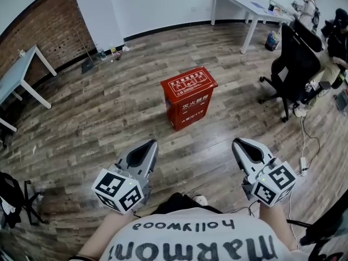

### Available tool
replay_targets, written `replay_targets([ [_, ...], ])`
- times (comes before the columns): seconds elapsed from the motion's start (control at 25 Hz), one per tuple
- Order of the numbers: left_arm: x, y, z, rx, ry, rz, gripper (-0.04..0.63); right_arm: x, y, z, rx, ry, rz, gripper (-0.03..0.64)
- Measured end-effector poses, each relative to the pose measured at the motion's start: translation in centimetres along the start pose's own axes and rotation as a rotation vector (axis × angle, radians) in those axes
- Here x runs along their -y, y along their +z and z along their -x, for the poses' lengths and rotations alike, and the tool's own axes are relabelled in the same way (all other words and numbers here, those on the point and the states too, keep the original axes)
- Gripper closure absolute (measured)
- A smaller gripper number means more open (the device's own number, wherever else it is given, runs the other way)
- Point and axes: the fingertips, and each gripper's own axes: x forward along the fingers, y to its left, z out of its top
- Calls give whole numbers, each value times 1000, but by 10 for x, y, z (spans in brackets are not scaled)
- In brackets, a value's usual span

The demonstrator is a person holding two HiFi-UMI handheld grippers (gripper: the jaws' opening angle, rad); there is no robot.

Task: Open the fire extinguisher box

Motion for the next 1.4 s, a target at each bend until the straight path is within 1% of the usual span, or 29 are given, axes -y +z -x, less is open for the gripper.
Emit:
replay_targets([
  [0.16,-12,-6,1,-26,-12,1,591,-6,8,-8,69,6,-33,606],
  [0.24,-18,-9,0,-34,-19,4,591,-9,7,-12,75,-4,-40,607],
  [0.28,-21,-10,-2,-36,-18,5,591,-9,4,-15,59,-11,-25,606],
  [0.48,-27,-11,-18,-46,-18,8,591,0,-14,-21,-60,-46,117,607],
  [0.56,-27,-13,-27,-50,-12,5,591,14,-21,-23,-98,-68,124,607],
  [0.72,-29,-8,-51,-39,21,16,591,55,-26,-34,-152,-108,66,607],
  [0.96,-23,-4,-89,-39,56,6,591,118,-19,-44,-159,-105,1,607],
  [1.2,-22,-7,-122,-44,104,32,591,163,-21,-52,-207,-88,20,607],
  [1.4,-16,-8,-149,-50,126,32,591,195,-19,-55,-210,-72,13,607],
])
